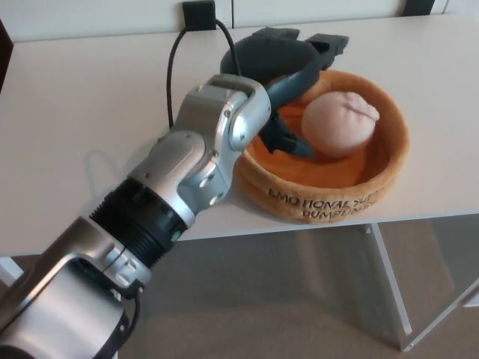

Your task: The robot walks towards a table in front, picks a dumpling toy with left hand and puts it in an orange round plate

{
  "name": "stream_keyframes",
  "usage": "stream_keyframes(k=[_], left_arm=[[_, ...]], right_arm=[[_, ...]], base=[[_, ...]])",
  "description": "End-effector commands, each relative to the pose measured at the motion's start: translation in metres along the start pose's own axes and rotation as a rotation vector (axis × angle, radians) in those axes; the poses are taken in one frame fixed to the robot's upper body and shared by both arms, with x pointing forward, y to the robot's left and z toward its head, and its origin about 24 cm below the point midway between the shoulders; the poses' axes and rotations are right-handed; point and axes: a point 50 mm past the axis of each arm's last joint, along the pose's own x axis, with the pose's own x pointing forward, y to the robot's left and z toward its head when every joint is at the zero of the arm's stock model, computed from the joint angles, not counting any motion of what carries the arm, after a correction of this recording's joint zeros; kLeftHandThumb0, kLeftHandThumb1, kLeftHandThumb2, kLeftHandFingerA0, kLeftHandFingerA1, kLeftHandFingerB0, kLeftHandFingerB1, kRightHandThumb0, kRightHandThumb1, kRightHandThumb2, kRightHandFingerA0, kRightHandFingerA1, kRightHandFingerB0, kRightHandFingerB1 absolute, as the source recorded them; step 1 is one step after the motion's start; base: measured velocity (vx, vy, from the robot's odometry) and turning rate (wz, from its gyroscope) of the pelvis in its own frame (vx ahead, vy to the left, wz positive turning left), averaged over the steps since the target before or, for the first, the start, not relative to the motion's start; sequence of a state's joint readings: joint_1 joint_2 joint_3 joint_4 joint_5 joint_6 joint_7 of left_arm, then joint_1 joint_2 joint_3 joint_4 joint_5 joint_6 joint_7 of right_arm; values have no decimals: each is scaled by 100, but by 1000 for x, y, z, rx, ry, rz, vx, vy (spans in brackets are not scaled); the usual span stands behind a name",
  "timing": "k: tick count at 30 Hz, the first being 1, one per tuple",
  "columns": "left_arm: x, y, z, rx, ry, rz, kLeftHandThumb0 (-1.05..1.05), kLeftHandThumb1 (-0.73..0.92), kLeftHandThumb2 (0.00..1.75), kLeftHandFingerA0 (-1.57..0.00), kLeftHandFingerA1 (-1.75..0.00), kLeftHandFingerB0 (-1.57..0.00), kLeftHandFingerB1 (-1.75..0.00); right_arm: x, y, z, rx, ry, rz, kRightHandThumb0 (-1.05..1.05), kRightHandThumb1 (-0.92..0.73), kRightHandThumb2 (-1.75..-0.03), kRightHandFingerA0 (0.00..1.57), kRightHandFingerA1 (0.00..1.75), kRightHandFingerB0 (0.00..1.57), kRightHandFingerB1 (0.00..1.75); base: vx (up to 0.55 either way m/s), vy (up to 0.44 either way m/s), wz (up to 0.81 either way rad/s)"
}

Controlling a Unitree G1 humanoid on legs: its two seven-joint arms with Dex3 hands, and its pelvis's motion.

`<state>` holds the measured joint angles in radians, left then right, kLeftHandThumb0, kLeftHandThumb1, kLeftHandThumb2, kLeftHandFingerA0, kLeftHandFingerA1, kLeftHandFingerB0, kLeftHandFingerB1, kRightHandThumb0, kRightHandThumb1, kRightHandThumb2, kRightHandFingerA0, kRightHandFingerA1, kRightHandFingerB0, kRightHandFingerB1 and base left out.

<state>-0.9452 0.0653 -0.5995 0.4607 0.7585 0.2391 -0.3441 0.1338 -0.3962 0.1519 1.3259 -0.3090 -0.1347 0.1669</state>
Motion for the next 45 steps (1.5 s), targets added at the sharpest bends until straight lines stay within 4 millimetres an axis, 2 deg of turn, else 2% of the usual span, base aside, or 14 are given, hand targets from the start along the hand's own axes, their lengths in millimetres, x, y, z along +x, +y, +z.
stream_keyframes(k=[1,9,15,20,24,25,27,28,35,36,39,42,43,45], left_arm=[[-3,26,-33,-54,218,-371,-105,46,71,0,0,0,0],[-22,44,-30,-42,106,-170,-97,46,64,0,0,0,0],[-87,100,-26,-34,-85,178,-63,37,80,0,-12,0,-21],[-146,106,-27,5,-187,267,-64,38,81,0,-15,-1,-27],[-209,83,-27,66,-262,319,-71,44,83,-5,-34,-5,-34],[-226,74,-27,61,-273,301,-36,20,85,0,-48,0,-48],[-247,59,-26,53,-285,264,-36,21,85,0,-48,0,-47],[-264,42,-28,7,-296,201,-72,54,57,-22,-31,-20,-28],[-323,-30,-43,-241,-169,-128,-71,53,57,-40,-36,-37,-32],[-329,-40,-45,-273,-155,-152,-67,42,85,-41,-52,-23,-41],[-367,-97,-62,-461,-16,-325,-71,60,59,-51,-39,-40,-34],[-374,-105,-63,-498,4,-352,-71,60,59,-51,-39,-40,-34],[-390,-130,-71,-573,138,-455,-73,50,85,-48,-51,-37,-45],[-404,-149,-76,-579,240,-524,-74,51,86,-51,-53,-39,-47]], right_arm=[[0,-4,4,10,8,9,-29,-63,-59,65,44,46,36],[1,-5,8,12,-11,16,-28,-63,-59,65,45,46,37],[1,-8,11,-31,-12,0,-30,-62,-59,59,43,46,36],[0,-11,6,-38,-7,-3,-30,-60,-58,59,43,48,37],[0,-9,4,-35,11,11,-32,-64,-58,62,43,47,36],[0,-8,7,-28,3,13,-31,-63,-59,60,44,46,36],[0,-10,8,-35,1,11,-31,-63,-59,59,44,46,36],[1,-7,8,-72,9,7,-33,-62,-59,63,42,47,36],[1,-6,6,-38,19,10,-30,-65,-59,59,43,44,36],[1,-6,6,-37,16,9,-30,-65,-59,60,43,44,36],[1,-5,7,-102,21,3,-33,-65,-59,63,42,45,35],[1,-5,6,-110,24,4,-33,-65,-59,63,42,45,35],[1,-5,3,-91,33,2,-31,-65,-59,61,42,45,35],[0,-5,1,-73,33,4,-32,-65,-59,60,42,45,36]], base=[[0,0,0],[0,0,0],[0,0,0],[0,0,0],[0,0,0],[0,0,0],[0,0,0],[0,0,0],[0,0,0],[0,0,0],[0,0,0],[0,0,0],[0,0,0],[0,0,0]])
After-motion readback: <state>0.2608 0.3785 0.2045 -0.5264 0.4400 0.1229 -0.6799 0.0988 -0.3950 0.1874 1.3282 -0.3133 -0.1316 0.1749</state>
